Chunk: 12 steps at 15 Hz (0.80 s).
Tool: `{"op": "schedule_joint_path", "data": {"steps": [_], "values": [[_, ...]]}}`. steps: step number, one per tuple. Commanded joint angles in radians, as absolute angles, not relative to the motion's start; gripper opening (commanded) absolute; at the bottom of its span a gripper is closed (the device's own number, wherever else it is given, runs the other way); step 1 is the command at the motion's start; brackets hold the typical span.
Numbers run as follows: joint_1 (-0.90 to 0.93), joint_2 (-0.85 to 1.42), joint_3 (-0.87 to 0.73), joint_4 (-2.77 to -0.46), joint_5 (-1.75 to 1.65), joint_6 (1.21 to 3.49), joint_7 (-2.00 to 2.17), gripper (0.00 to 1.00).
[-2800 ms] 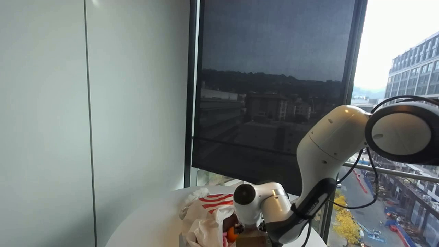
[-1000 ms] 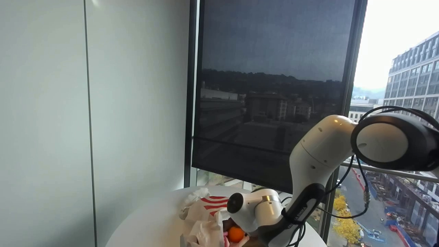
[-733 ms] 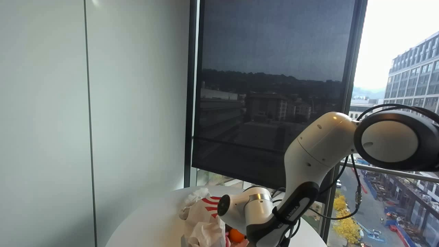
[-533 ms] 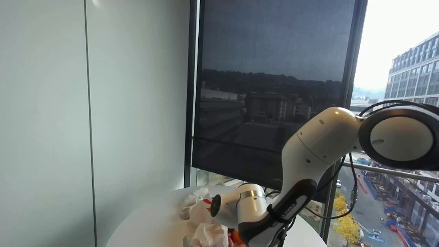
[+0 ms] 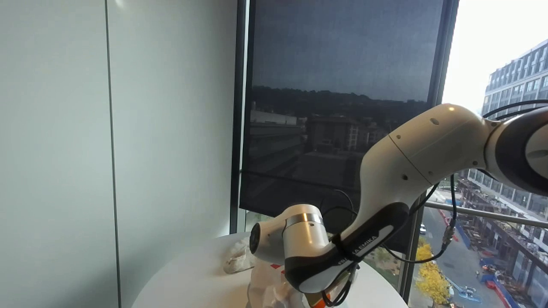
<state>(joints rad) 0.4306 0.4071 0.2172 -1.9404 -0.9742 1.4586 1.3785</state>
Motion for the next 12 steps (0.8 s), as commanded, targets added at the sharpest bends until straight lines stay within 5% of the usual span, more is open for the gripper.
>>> {"op": "schedule_joint_path", "data": {"steps": [1,8,12], "values": [[0.386,0.362,0.237,-1.960,-0.946,1.530,1.364,0.46],[0.312,0.178,0.263,-2.092,-0.770,1.887,1.266,0.97],[0.303,0.043,0.262,-2.229,-0.663,2.113,1.195,1.00]]}}
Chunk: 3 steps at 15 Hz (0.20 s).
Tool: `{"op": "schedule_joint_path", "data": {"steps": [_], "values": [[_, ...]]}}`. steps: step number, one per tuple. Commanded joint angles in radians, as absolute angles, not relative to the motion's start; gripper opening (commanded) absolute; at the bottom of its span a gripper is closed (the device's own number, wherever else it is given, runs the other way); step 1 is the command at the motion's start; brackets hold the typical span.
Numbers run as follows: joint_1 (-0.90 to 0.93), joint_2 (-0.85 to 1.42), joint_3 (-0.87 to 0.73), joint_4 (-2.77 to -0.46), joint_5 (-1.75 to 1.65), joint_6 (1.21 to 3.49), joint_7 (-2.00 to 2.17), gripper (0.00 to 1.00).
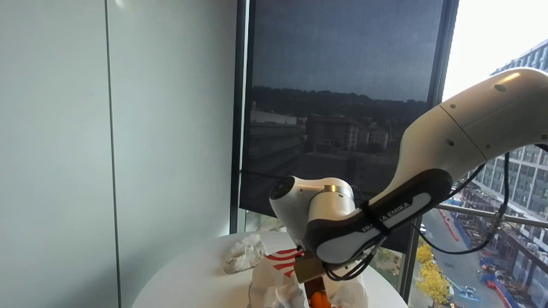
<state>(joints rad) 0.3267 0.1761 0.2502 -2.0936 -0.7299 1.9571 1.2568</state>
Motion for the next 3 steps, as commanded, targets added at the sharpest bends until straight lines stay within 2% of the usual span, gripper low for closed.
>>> {"op": "schedule_joint_path", "data": {"steps": [1,3], "values": [[0.300,0.024,0.259,-2.261,-0.629,2.173,1.168,1.00],[0.296,-0.002,0.254,-2.321,-0.552,2.274,1.098,1.00]]}}
